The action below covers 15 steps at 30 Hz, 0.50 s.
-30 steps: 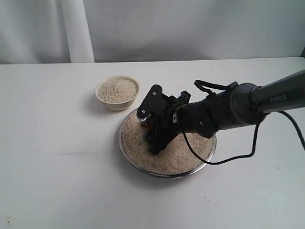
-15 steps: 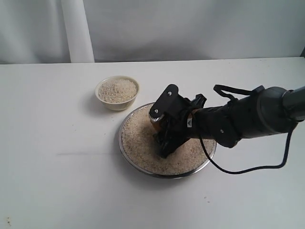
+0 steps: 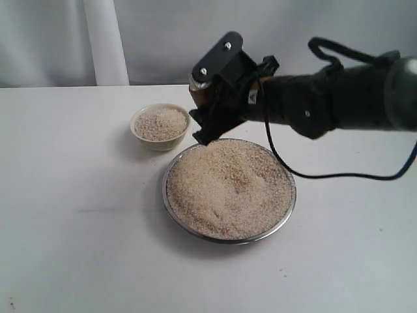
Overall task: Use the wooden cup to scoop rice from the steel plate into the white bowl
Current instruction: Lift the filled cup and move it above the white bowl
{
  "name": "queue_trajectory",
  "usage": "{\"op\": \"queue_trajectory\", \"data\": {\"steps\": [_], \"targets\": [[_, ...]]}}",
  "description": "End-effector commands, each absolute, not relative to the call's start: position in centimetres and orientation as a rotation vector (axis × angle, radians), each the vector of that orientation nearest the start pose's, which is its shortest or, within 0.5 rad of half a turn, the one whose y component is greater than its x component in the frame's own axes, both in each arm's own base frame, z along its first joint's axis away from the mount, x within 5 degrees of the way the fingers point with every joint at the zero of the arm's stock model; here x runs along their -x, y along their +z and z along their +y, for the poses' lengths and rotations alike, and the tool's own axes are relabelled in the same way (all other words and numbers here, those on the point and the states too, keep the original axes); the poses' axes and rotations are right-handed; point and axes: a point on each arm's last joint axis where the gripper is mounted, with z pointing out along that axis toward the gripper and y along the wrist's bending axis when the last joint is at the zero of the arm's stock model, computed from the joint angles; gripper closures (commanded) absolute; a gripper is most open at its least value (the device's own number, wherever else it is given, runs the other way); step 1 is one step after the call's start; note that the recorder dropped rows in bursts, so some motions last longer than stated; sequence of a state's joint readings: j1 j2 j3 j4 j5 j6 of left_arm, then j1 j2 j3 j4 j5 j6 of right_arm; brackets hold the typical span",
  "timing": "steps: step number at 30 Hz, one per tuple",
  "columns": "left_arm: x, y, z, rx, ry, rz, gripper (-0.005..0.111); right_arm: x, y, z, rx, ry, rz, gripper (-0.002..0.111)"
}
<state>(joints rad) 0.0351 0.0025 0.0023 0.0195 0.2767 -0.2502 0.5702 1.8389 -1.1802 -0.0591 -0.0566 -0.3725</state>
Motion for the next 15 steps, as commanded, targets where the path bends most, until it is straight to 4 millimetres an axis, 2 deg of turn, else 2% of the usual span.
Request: {"op": "queue_trajectory", "data": {"steps": [1, 5, 7, 10, 15], "targets": [[-5.5, 18.9, 0.2, 0.237, -0.147, 1.737, 0.107, -36.4, 26.9, 23.3, 0.96, 0.093, 1.8, 0.108], [-5.5, 18.9, 0.2, 0.237, -0.147, 1.737, 0.107, -38.3, 28.4, 24.4, 0.974, 0.084, 1.837, 0.108], [-5.5, 18.9, 0.2, 0.237, -0.147, 1.737, 0.107, -39.5, 28.5, 25.1, 0.984, 0.079, 1.862, 0.108], [-5.5, 18.9, 0.2, 0.237, -0.147, 1.737, 0.107, -41.3, 28.2, 26.2, 0.993, 0.075, 1.895, 0.108], [-5.5, 18.9, 0.2, 0.237, -0.147, 1.737, 0.107, -43.9, 26.4, 27.8, 1.02, 0.065, 1.959, 0.108]]}}
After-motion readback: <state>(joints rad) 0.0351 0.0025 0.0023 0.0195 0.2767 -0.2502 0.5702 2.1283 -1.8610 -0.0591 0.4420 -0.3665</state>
